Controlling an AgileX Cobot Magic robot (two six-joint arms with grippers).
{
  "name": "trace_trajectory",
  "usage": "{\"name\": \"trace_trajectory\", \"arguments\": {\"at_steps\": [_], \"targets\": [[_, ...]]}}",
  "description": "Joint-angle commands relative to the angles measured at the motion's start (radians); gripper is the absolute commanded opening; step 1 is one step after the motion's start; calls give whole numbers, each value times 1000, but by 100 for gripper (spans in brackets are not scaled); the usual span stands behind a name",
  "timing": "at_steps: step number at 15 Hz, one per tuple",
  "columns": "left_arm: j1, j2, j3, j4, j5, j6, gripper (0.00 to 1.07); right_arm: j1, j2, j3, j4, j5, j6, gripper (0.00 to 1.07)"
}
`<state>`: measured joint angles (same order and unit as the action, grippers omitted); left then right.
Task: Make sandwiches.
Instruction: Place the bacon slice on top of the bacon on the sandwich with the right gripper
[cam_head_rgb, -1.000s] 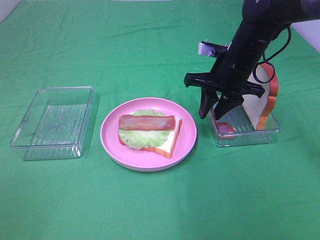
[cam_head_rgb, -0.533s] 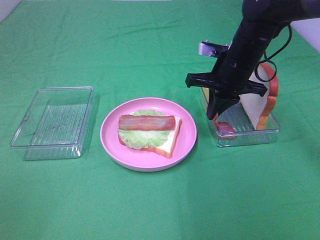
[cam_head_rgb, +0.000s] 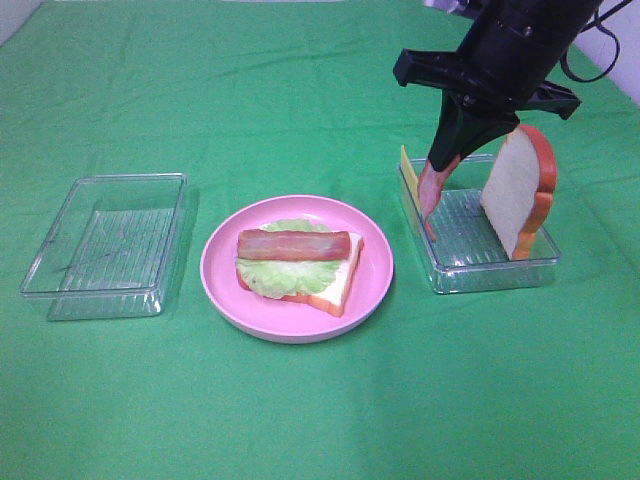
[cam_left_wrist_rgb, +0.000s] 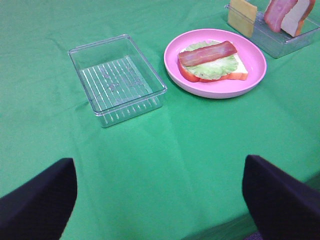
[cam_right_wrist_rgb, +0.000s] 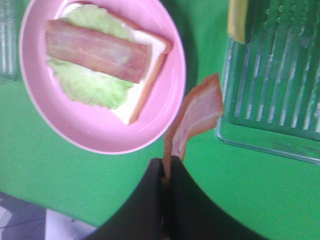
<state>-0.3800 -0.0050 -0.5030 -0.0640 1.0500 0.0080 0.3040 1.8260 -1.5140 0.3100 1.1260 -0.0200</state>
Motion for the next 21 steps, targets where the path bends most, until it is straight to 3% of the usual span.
{"name": "trace_trajectory", "arguments": {"at_steps": [1,4,7,10,14,17,21], "targets": [[-1,-9,2,-7,-12,1,85,1,-31,-5,142,37,-84,0],[-1,-9,2,-7,-12,1,85,28,-32,-3,258,20,-142,0],[-1,-9,2,-7,-12,1,85,134,-16,-3,297,-106,-142,0],[-1,-9,2,-7,-12,1,85,221,101,-3,453,-217,-195,0],[-1,-9,2,-7,-12,1,85,231,231,-5,677,-327,-336,0],[-1,-9,2,-7,-12,1,85,230,294,-5,567,-361,-285,0],[-1,-9,2,-7,-12,1,85,230,285,-5,212,-388,3,0]]}}
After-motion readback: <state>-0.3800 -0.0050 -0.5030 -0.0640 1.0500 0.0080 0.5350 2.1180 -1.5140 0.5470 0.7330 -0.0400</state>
